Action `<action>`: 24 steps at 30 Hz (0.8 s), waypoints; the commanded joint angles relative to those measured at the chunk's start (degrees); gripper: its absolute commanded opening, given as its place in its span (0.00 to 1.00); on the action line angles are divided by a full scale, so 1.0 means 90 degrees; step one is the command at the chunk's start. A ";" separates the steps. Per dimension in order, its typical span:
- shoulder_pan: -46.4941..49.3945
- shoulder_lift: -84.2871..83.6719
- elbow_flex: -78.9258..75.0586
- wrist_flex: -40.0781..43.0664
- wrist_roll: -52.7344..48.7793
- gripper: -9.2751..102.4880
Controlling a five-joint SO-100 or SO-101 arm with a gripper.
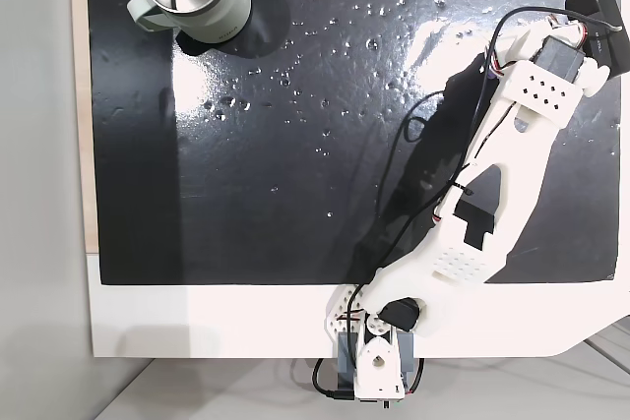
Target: Grasp a pengrip and put it in the cup.
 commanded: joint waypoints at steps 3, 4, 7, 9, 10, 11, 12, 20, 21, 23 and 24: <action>-0.0010 0.0195 -0.0518 0.0215 -0.0205 0.34; -0.0010 0.0176 -0.0518 0.0244 -0.0254 0.34; 0.0000 0.0098 -0.0410 0.0273 -0.0449 0.35; 0.0029 0.0039 -0.0371 0.0283 -0.0576 0.35; 0.0039 0.0000 -0.0371 0.0283 -0.0625 0.34; 0.0039 -0.0049 -0.0371 0.0273 -0.0664 0.34; 0.0039 -0.0078 -0.0371 0.0273 -0.0684 0.33; 0.0049 -0.0400 -0.0117 0.0010 -0.0889 0.26; 0.0059 -0.0459 -0.0117 0.0000 -0.0908 0.25; 0.0068 -0.0537 -0.0117 -0.0010 -0.0947 0.21; 0.0078 -0.0566 -0.0156 -0.0010 -0.0947 0.19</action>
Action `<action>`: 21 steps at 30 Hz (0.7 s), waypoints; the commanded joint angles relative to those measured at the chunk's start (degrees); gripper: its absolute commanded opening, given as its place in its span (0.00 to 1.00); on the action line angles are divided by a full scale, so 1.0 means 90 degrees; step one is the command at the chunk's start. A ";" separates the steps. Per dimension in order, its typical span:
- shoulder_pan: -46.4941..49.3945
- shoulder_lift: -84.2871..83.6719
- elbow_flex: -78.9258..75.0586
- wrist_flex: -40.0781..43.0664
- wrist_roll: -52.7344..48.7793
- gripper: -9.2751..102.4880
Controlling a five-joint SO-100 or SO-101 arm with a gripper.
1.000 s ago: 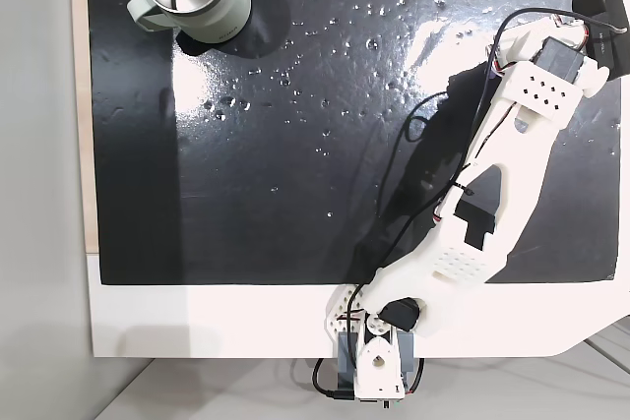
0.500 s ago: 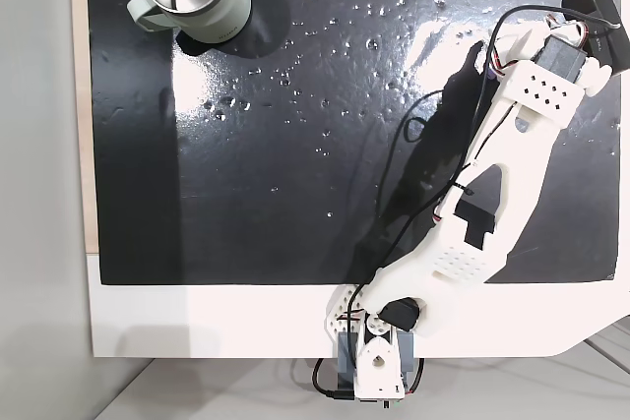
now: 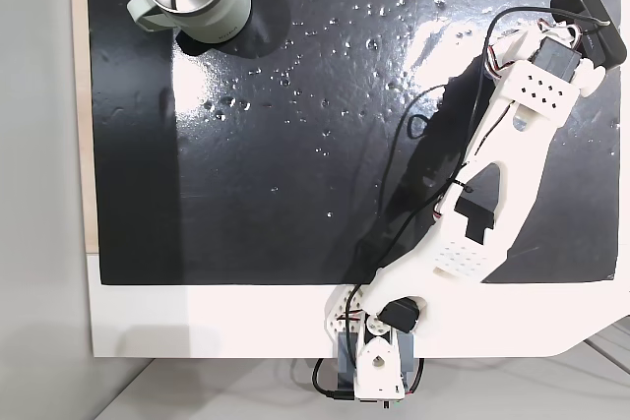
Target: Grasp a pengrip and put it in the cup.
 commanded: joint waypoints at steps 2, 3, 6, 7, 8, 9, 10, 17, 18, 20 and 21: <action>0.0078 -0.0088 -0.0137 -0.0146 -0.0098 0.15; 0.0078 -0.0107 -0.0166 -0.0137 -0.0098 0.13; 0.0078 -0.0156 -0.0244 -0.0088 -0.0107 0.09; 0.0078 -0.0156 -0.0254 -0.0078 -0.0107 0.08; 0.0068 -0.0156 -0.0254 -0.0078 -0.0107 0.08; 0.0068 -0.0156 -0.0254 -0.0078 -0.0107 0.08; 0.0068 -0.0156 -0.0254 -0.0068 -0.0078 0.08; -0.0303 0.0195 -0.1377 0.0859 0.0859 0.08; -0.0391 0.0322 -0.1572 0.1035 0.1055 0.08; -0.0537 0.0605 -0.1865 0.1260 0.1445 0.08; -0.0605 0.0752 -0.1982 0.1357 0.1621 0.08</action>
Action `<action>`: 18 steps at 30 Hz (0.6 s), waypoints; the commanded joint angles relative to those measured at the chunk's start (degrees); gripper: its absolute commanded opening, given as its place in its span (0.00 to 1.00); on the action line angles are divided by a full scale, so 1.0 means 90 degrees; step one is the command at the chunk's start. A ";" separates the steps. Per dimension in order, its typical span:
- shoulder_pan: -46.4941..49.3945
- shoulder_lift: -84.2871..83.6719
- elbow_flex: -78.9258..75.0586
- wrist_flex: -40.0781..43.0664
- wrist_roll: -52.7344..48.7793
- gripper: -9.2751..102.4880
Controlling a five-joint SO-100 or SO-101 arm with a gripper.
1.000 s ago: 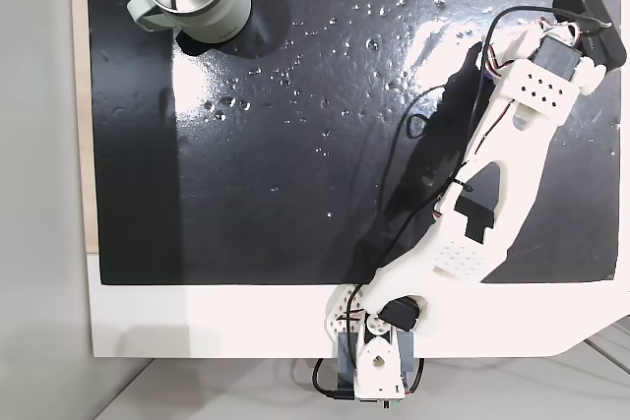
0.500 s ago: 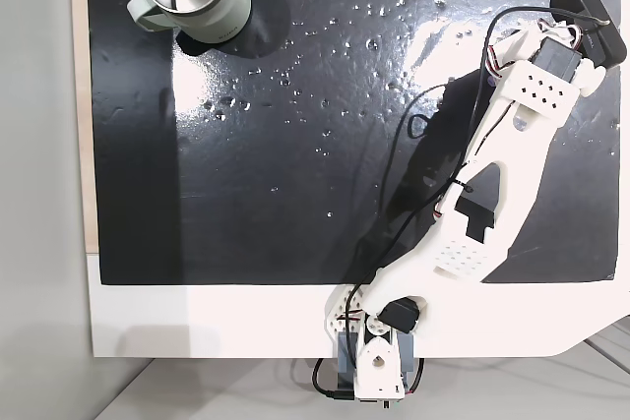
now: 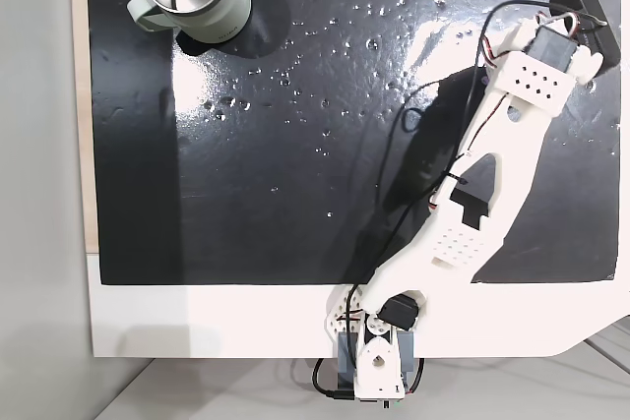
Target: Grasp a pengrip and put it in the cup.
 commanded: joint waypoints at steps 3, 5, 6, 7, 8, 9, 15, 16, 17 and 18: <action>-0.0498 0.1211 -0.1045 0.0537 0.1094 0.08; -0.0703 0.1387 -0.1299 0.0625 0.1406 0.08; -0.0820 0.1426 -0.1455 0.0645 0.1572 0.08; -0.0957 0.1436 -0.1650 0.0654 0.1729 0.08; -0.1094 0.1436 -0.1875 0.0674 0.1885 0.08; -0.1250 0.1436 -0.2119 0.0703 0.2041 0.08; -0.2354 0.1162 -0.3437 0.0781 0.2812 0.08; -0.2529 0.1123 -0.3516 0.0781 0.2959 0.08; -0.2695 0.1084 -0.3555 0.0752 0.3125 0.08; -0.2832 0.1055 -0.3564 0.0723 0.3320 0.08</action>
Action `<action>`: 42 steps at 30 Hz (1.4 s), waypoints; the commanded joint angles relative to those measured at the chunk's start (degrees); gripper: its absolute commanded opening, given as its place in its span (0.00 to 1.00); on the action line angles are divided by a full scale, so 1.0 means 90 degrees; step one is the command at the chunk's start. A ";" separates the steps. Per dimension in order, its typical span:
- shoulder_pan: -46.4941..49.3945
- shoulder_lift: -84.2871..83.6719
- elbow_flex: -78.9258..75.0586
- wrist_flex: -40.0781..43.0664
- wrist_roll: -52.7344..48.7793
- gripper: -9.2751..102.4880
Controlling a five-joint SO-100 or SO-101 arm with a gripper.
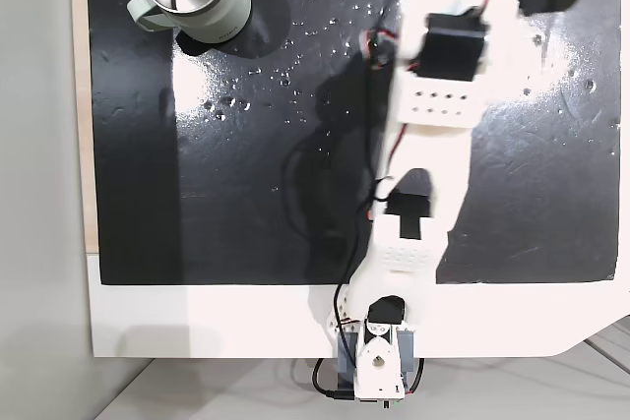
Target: Grasp a pengrip and put it in the cup.
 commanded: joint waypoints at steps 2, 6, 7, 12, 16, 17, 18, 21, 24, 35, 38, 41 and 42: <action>-0.0664 0.0098 -0.0459 -0.0205 0.0937 0.08; -0.1074 -0.0029 -0.0459 -0.0664 0.1533 0.08; -0.1172 -0.0078 -0.0459 -0.0791 0.1709 0.08; -0.1631 -0.0342 -0.0459 -0.1631 0.2070 0.08; -0.1895 -0.0537 -0.0459 -0.2324 0.2080 0.08; -0.1973 -0.0596 -0.0459 -0.2480 0.2080 0.08; -0.2051 -0.0654 -0.0459 -0.2617 0.2080 0.08; -0.2285 -0.0820 -0.0469 -0.2891 0.2080 0.08; -0.2510 -0.1006 -0.0488 -0.3086 0.2217 0.08; -0.3252 -0.1670 -0.0869 -0.3652 0.2510 0.08; -0.3389 -0.1836 -0.1064 -0.3662 0.2520 0.08; -0.3486 -0.1953 -0.1182 -0.3662 0.2529 0.08; -0.3516 -0.1973 -0.1211 -0.3662 0.2529 0.08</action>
